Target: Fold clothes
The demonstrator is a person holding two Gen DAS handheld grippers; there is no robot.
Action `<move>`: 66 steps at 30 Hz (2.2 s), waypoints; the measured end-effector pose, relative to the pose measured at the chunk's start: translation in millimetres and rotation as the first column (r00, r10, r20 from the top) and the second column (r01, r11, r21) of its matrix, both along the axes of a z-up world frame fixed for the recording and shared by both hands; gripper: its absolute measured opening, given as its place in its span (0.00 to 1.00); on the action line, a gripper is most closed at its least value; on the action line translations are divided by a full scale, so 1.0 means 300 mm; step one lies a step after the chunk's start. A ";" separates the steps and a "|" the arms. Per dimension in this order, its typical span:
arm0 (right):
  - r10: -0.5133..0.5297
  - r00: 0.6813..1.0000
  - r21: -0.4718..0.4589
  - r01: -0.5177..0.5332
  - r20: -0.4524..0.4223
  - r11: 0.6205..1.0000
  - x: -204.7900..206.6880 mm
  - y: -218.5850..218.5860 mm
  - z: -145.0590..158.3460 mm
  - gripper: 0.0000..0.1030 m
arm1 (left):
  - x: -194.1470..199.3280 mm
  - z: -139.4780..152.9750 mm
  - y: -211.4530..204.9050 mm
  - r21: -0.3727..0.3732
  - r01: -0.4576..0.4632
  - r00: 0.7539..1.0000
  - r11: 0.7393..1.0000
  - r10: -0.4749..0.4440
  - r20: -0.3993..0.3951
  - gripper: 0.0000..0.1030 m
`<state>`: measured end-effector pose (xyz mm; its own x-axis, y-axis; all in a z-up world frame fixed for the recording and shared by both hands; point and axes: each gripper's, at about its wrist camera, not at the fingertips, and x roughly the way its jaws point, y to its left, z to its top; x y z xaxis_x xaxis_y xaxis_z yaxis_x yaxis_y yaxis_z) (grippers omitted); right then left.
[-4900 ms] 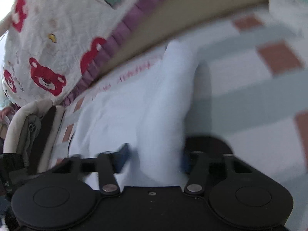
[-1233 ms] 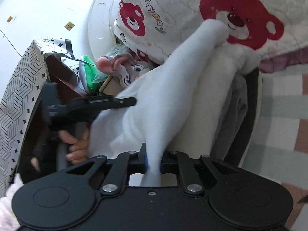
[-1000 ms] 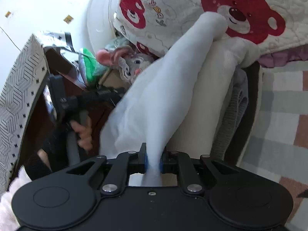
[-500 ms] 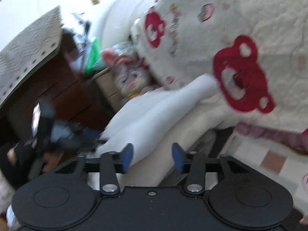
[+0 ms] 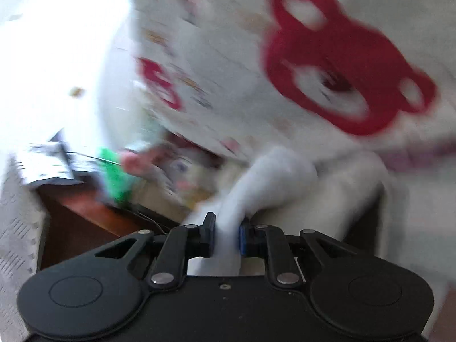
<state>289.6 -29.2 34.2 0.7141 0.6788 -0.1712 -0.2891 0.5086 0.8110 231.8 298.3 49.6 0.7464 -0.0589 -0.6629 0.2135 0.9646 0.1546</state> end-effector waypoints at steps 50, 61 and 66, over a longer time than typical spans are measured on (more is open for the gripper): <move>0.393 0.842 -0.795 0.068 0.370 0.603 -0.401 0.409 0.007 0.40 | 0.244 -0.035 -0.185 0.190 -0.118 0.983 0.975 0.142 -0.119 0.23; 0.421 0.822 -0.761 0.022 0.383 0.649 -0.629 0.459 -0.027 0.45 | 0.219 -0.026 -0.196 0.182 -0.153 0.984 0.971 0.168 -0.066 0.23; 0.507 0.812 -0.571 -0.279 0.289 0.772 -0.684 0.365 -0.022 0.44 | 0.135 0.034 -0.177 0.186 -0.212 0.977 0.959 0.210 0.032 0.50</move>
